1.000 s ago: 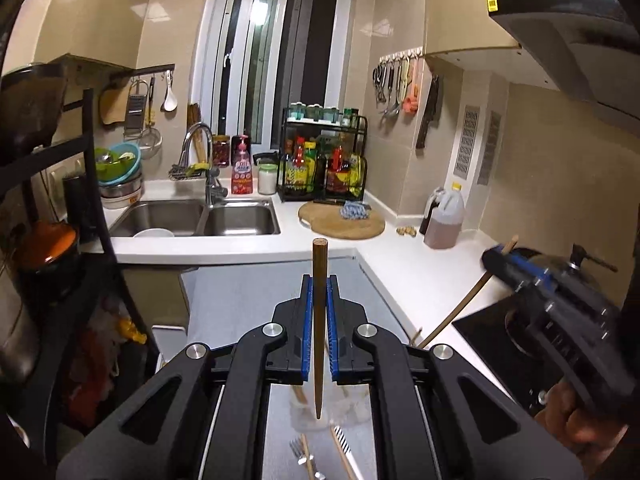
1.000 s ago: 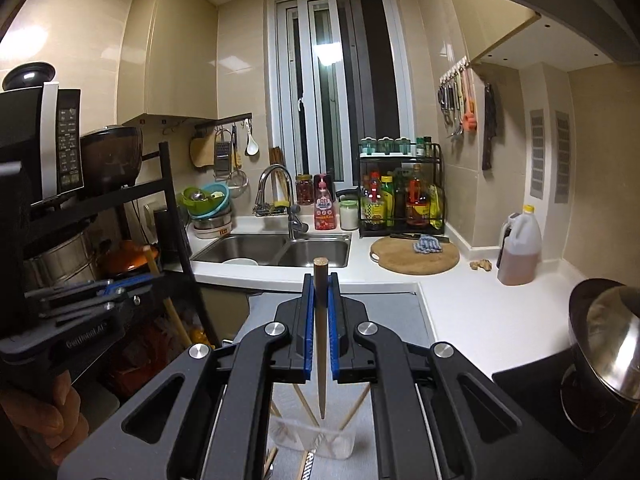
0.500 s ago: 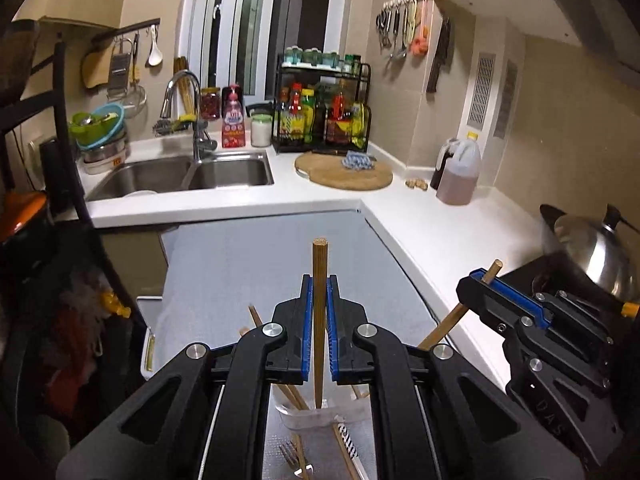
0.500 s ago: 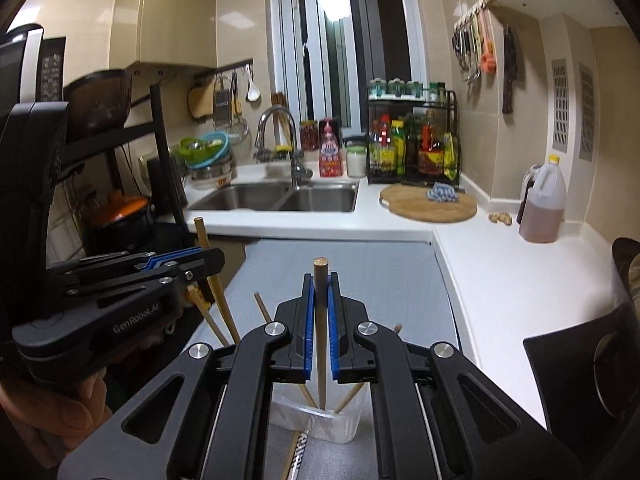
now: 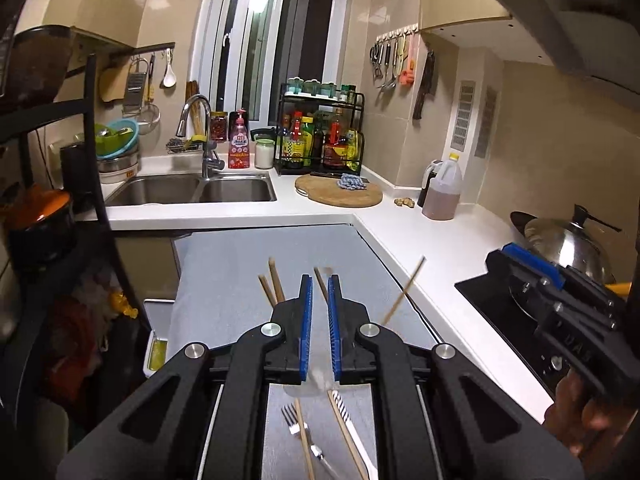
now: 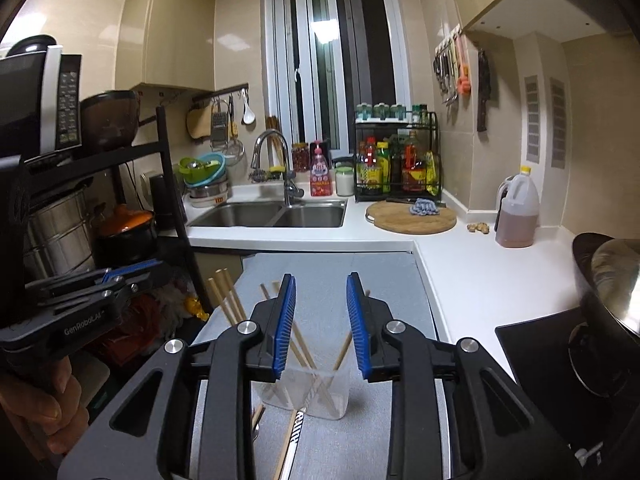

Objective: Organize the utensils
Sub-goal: 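Open both tools to drop the chopsticks into the cup, then move both open tools back down to the utensils on the mat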

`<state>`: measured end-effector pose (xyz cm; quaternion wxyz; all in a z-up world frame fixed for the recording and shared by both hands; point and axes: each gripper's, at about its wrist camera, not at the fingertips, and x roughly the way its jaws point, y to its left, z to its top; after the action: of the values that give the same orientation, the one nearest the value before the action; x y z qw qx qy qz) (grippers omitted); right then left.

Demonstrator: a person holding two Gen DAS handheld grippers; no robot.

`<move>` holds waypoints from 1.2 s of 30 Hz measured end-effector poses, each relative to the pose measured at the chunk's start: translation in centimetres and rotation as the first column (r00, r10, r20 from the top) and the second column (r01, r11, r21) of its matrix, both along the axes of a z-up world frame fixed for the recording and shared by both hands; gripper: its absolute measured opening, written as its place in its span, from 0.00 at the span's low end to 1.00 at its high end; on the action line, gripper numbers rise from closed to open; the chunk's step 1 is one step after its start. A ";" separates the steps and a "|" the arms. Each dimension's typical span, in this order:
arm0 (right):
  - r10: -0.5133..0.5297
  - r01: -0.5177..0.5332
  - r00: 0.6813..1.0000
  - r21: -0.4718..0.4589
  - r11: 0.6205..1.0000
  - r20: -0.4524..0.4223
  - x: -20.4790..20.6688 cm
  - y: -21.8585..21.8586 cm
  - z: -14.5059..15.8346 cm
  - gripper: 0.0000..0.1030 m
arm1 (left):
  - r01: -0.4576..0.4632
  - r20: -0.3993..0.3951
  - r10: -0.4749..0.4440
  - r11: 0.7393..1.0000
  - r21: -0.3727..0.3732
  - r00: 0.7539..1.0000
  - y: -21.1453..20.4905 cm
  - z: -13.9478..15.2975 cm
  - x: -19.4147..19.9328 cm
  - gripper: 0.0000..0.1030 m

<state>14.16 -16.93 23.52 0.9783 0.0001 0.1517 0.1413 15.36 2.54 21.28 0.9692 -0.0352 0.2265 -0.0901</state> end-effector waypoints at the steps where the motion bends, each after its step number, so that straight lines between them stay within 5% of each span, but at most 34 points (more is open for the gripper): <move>1: 0.006 -0.006 1.000 0.004 1.000 0.005 -0.9 -0.2 -0.3 0.27 | -0.007 0.006 0.007 1.000 0.002 1.000 0.1 -0.7 -1.5 0.08; 12: 0.050 -0.048 0.997 0.041 0.998 -0.050 -8.7 -0.4 -9.8 0.27 | -0.061 -0.026 0.061 0.998 0.002 0.998 1.3 -12.0 -9.8 0.08; 19: 0.045 -0.042 0.992 0.029 0.999 -0.116 -8.8 0.5 -16.3 0.27 | -0.105 -0.144 0.101 0.994 -0.019 0.984 1.6 -19.0 -10.8 0.08; 27: 0.044 -0.033 0.960 0.046 0.998 -0.277 -7.1 0.1 -21.3 0.27 | -0.087 -0.223 0.084 0.996 -0.002 0.971 1.1 -22.5 -10.7 0.08; 28: 0.046 -0.032 0.956 0.054 0.998 -0.291 -6.9 0.1 -21.5 0.27 | -0.079 -0.228 0.076 0.997 -0.007 0.971 1.1 -22.7 -10.8 0.13; 30: 0.054 -0.033 0.949 0.074 0.997 -0.311 -6.6 -0.1 -22.0 0.27 | -0.054 -0.235 0.051 0.998 -0.008 0.971 0.7 -23.0 -11.0 0.47; 36: 0.090 -0.048 0.914 0.115 0.992 -0.395 -4.9 0.8 -23.5 0.29 | -0.011 -0.260 0.014 1.000 0.012 0.966 -0.8 -24.0 -11.1 0.44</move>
<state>9.28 -16.10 0.01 0.9199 0.0741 0.3403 0.1804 4.25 1.72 -2.74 0.9318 -0.0431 0.3519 -0.0775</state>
